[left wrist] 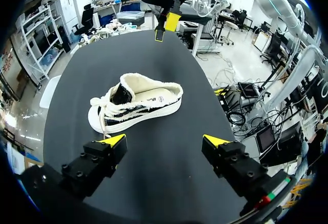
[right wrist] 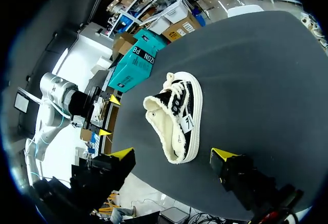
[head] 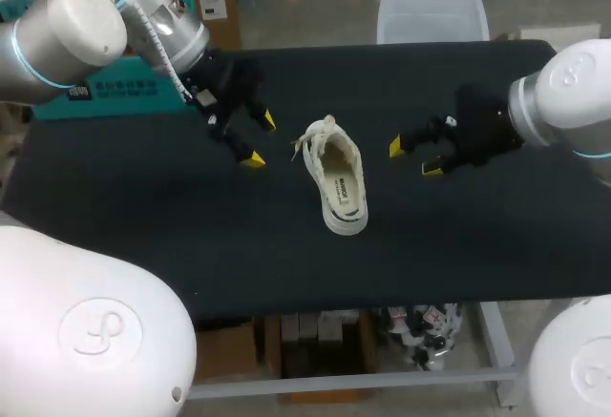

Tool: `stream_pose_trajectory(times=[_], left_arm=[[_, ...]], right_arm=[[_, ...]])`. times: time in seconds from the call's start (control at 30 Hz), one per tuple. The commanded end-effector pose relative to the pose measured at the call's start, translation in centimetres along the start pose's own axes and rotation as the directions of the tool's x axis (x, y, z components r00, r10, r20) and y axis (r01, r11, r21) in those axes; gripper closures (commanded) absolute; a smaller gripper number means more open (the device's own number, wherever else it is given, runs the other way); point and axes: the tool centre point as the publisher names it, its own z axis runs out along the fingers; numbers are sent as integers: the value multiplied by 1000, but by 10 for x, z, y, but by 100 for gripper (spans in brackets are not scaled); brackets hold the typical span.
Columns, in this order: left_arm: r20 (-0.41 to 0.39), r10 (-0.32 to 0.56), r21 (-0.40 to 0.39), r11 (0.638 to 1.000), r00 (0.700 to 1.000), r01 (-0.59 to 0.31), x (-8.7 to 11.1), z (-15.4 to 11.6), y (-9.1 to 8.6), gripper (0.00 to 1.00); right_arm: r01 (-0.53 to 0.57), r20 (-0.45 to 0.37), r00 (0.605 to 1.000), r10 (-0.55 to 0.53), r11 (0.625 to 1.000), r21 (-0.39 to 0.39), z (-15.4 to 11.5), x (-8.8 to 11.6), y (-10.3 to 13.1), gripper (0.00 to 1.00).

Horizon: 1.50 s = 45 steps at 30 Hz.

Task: Open the shoe tongue, take the insole out of the shoe, put the insole back into the shoe, and pack the shoe into the shoebox

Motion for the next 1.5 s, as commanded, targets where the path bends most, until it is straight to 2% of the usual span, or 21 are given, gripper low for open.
stream_pose_trajectory(times=[0.03, 0.13, 0.17, 0.23, 0.3, 0.4, 0.53, 0.63, 0.7, 0.97, 1.0, 1.1, 1.23, 1.43, 1.5], left_arm=[[-1, 0, 4, 1000, 1000, 0, -1, 2, 1, 0], [-1, 0, 4, 1000, 1000, 0, -1, 2, 1, 0], [13, -71, -14, 997, 997, 71, -4, 13, -9, 0], [28, -139, -52, 989, 990, 141, -2, 21, -22, 0], [100, -215, -112, 968, 972, 225, 1, 20, -33, 0], [165, -335, -144, 922, 928, 358, 5, 12, -45, 0], [228, -393, -164, 886, 891, 433, 5, 8, -45, 0], [236, -442, -171, 858, 866, 484, 3, 10, -37, 0], [230, -477, -164, 840, 848, 517, 3, 13, -31, 0], [207, -566, -139, 791, 798, 596, 2, 27, -16, 0], [199, -563, -139, 794, 802, 592, 2, 29, -14, 0], [183, -574, -130, 790, 798, 599, 3, 35, -11, 0], [174, -604, -114, 772, 778, 625, 4, 41, -10, 0], [190, -622, -114, 754, 759, 647, 4, 43, -16, 0], [195, -629, -121, 746, 752, 655, 3, 44, -18, 0]], right_arm=[[0, 30, 1000, 1, 1000, -5, -2, 3, -3, 0], [0, 30, 1000, 1, 1000, -5, -2, 3, -3, 0], [0, 30, 1000, 1, 1000, -5, -2, 3, -3, 0], [0, 30, 1000, 1, 1000, -5, -2, 3, -3, 0], [0, 30, 1000, 1, 1000, -5, -2, 3, -3, 0], [3, 17, 1000, -3, 1000, -13, -1, 3, -2, 0], [0, 34, 999, 1, 999, -53, 0, 8, 2, 0], [-35, 39, 998, 38, 995, -94, -1, 8, 2, 0], [-53, 74, 995, 62, 992, -111, 3, 9, 1, 0], [-56, 35, 997, 64, 981, -187, 3, -1, -10, 0], [-60, 22, 998, 66, 980, -190, 3, -3, -11, 0], [-61, 29, 997, 68, 980, -189, 2, -4, -13, 0], [-30, 64, 997, 42, 985, -170, 0, -4, -12, 0], [-7, 82, 996, 20, 989, -149, -2, -2, -7, 0], [-15, 115, 993, 32, 990, -142, -2, 0, -3, 0]])
